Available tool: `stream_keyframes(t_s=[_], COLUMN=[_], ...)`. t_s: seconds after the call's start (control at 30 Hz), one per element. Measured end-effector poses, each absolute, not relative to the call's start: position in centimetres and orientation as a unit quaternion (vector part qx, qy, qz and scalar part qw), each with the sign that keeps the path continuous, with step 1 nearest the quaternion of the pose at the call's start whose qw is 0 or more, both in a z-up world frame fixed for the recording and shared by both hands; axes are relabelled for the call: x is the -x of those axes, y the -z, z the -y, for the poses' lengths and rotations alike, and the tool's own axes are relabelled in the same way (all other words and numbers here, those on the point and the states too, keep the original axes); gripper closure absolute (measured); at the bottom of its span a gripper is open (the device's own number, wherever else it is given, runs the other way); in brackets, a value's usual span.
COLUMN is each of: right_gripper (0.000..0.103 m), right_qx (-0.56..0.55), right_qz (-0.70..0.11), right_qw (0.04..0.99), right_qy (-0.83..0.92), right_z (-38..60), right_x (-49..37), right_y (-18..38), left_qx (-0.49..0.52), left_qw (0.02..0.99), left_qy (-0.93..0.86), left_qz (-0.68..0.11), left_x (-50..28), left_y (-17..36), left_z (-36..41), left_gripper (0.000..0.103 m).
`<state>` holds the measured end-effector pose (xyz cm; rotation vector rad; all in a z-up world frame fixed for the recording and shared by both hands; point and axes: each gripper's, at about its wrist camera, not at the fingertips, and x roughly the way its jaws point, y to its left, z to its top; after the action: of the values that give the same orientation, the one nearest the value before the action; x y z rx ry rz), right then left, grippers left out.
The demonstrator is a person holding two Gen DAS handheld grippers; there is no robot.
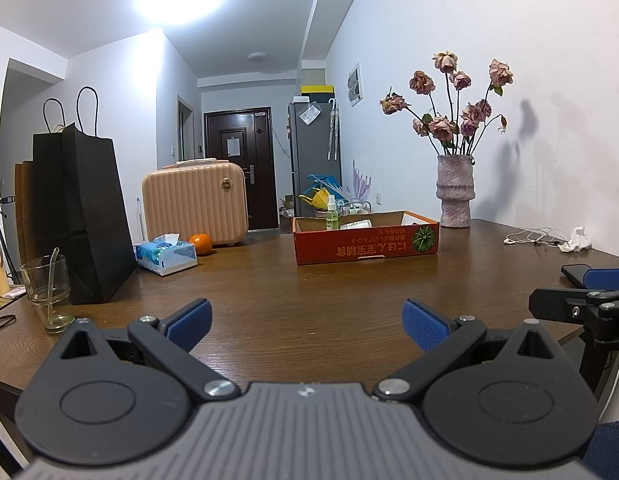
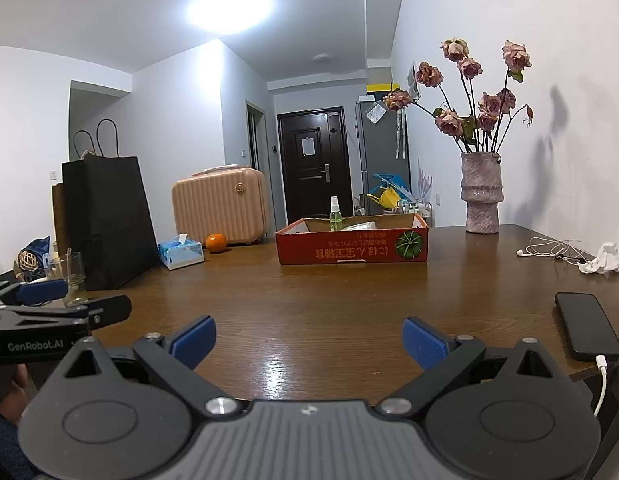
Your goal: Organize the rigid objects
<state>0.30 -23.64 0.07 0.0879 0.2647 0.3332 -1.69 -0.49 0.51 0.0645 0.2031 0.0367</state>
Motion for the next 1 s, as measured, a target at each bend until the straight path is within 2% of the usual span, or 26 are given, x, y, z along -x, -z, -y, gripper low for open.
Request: stream_keyframes(t_s=[1.0], right_gripper=[0.003], right_qx=[-0.048], right_qz=[-0.131], right_qw=[0.977], right_qy=[-0.164], right_z=[23.69], right_x=[-0.27], right_y=[0.00], left_qx=[-0.033], left_qw=[0.995], left_qy=[-0.016], left_qz=[-0.094], left_x=[1.77], left_y=[-0.46], left_z=[0.26], left_gripper=[0.000])
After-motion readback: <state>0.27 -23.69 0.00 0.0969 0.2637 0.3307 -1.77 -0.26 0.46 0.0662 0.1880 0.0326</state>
